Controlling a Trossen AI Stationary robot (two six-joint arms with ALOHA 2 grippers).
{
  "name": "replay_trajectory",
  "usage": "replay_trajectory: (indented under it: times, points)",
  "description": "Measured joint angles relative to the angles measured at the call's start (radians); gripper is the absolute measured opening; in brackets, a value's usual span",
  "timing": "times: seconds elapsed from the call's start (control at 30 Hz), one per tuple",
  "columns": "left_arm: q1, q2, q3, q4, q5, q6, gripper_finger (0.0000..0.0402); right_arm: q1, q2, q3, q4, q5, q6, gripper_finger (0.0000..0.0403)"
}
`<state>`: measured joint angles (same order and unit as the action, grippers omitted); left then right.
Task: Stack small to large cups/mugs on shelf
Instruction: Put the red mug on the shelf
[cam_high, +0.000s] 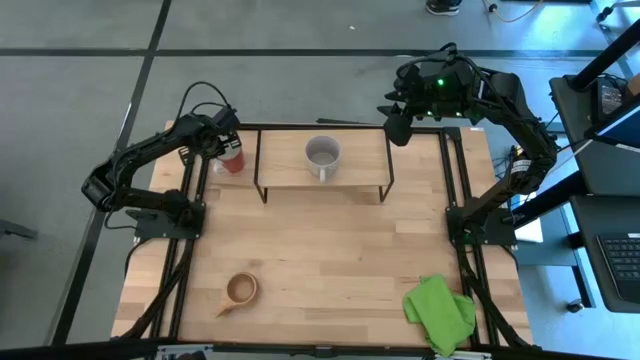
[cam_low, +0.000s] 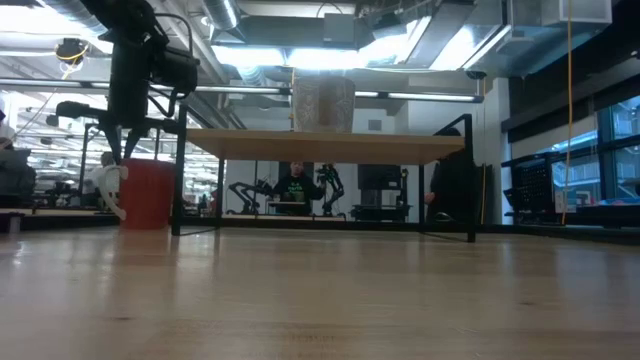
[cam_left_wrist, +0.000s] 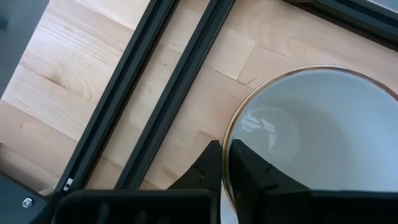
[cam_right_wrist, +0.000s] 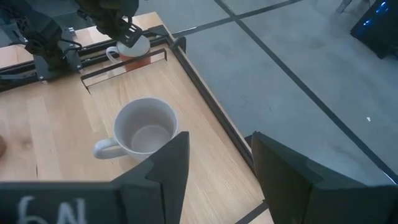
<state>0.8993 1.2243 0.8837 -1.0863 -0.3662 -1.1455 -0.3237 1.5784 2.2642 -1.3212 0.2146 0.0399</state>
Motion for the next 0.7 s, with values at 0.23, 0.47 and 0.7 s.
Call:
replay_trajectory:
  times: [0.23, 0.47, 0.7]
  points:
    - [0.003, 0.001, 0.000, -0.006, 0.002, 0.023, 0.0029, 0.000, 0.000, 0.000, 0.000, -0.001, -0.019, 0.0175]
    - [-0.011, -0.001, 0.002, -0.001, 0.054, 0.078, 0.0008, 0.000, 0.000, 0.000, 0.000, -0.001, -0.027, 0.0175]
    - [-0.057, -0.001, 0.002, -0.002, 0.058, 0.084, 0.0007, 0.000, 0.000, 0.000, -0.001, -0.002, -0.042, 0.0175]
